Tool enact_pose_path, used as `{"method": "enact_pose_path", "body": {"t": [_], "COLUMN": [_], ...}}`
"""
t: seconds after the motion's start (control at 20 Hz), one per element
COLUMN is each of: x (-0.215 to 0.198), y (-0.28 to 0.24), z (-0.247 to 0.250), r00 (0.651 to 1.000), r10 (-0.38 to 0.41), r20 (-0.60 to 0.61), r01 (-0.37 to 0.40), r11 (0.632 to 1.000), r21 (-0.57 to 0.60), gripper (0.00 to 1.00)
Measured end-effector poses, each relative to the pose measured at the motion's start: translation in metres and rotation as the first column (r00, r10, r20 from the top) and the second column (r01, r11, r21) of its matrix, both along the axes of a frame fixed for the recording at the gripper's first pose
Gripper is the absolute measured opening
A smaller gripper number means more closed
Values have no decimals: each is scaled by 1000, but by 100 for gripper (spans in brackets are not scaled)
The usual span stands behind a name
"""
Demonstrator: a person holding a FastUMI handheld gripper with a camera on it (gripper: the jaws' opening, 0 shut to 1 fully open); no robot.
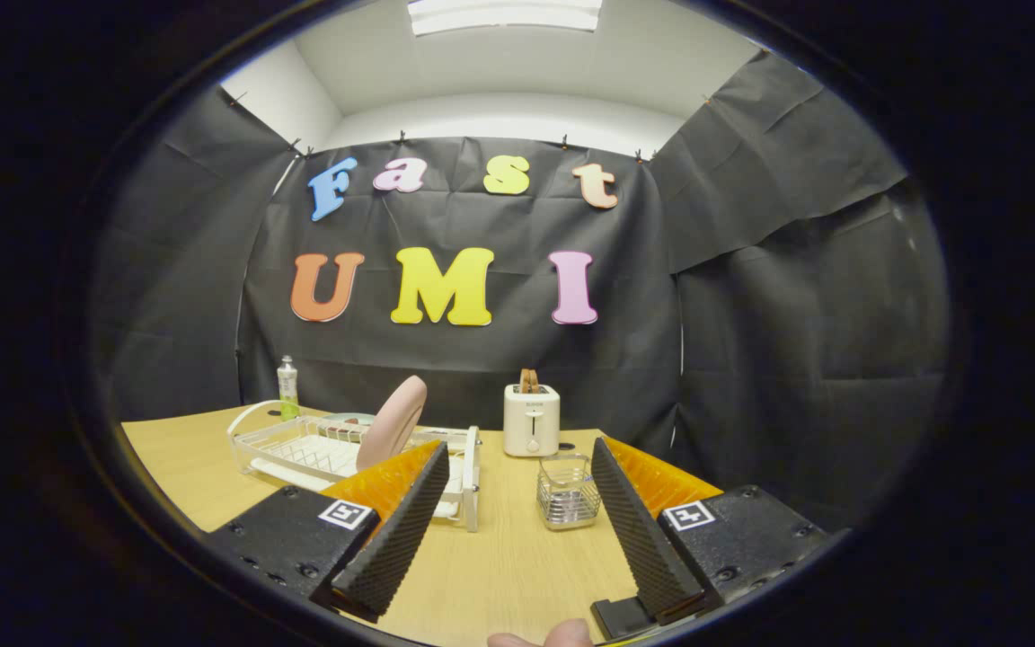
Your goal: Take the plate from the dish rack, then take the spoon from the basket and place it into the plate.
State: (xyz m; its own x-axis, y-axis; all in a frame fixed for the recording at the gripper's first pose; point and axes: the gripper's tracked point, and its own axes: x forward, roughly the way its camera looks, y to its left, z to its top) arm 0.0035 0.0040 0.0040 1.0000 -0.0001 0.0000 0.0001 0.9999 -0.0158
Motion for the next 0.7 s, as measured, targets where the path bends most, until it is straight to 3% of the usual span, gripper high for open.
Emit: {"method": "enact_pose_path", "body": {"t": [0.35, 0.7], "x": [31, 89], "y": [13, 34], "z": [30, 86], "r00": [999, 975], "r10": [46, 158], "r20": [-15, -156], "r01": [-47, -161], "r11": [999, 987], "r21": [-20, -6], "gripper": [100, 100]}}
